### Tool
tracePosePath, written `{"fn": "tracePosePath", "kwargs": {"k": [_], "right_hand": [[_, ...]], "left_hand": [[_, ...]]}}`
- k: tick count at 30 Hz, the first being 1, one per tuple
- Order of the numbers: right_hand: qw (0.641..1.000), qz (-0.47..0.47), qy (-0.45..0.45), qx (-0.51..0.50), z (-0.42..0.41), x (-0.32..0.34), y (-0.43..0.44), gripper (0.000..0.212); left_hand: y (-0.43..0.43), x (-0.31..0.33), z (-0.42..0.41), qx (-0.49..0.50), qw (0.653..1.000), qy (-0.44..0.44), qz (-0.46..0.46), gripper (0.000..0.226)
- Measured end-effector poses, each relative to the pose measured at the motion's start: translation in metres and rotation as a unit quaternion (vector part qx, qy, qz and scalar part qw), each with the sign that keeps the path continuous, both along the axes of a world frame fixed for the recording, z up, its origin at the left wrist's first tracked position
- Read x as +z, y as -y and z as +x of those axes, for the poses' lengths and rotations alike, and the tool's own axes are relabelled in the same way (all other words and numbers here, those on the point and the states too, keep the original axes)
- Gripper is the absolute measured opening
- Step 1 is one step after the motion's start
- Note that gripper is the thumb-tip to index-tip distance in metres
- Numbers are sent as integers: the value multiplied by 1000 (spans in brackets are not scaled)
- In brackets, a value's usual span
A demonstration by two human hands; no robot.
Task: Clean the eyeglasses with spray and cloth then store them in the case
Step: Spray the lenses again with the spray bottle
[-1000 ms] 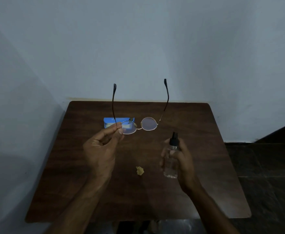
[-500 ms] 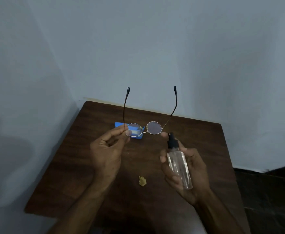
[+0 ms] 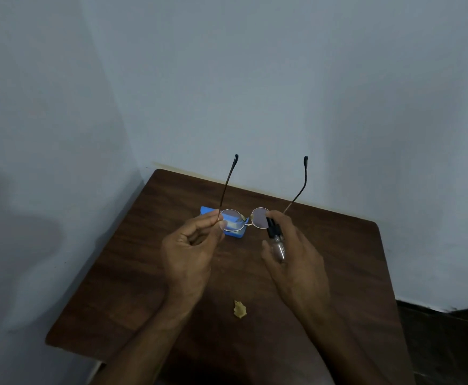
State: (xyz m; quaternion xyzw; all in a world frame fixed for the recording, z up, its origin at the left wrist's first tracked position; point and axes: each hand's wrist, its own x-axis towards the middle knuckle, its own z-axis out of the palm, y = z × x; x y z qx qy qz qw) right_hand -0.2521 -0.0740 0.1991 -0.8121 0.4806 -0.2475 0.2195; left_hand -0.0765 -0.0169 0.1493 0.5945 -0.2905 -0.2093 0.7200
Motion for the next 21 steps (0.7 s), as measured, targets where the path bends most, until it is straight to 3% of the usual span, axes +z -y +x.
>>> {"fn": "tracePosePath", "kwargs": {"k": [10,17,21], "right_hand": [[998,-26,-52,-27,-2,-11,12,62],[999,17,35,22,0,-6,1,64],[997,12,33,63,15,-5,-11,63]], "left_hand": [[5,2,4,16,1000,4,10,34],[8,2,4,22,1000,4,4,28],[7,0,1,21,999,37,11,29]]}}
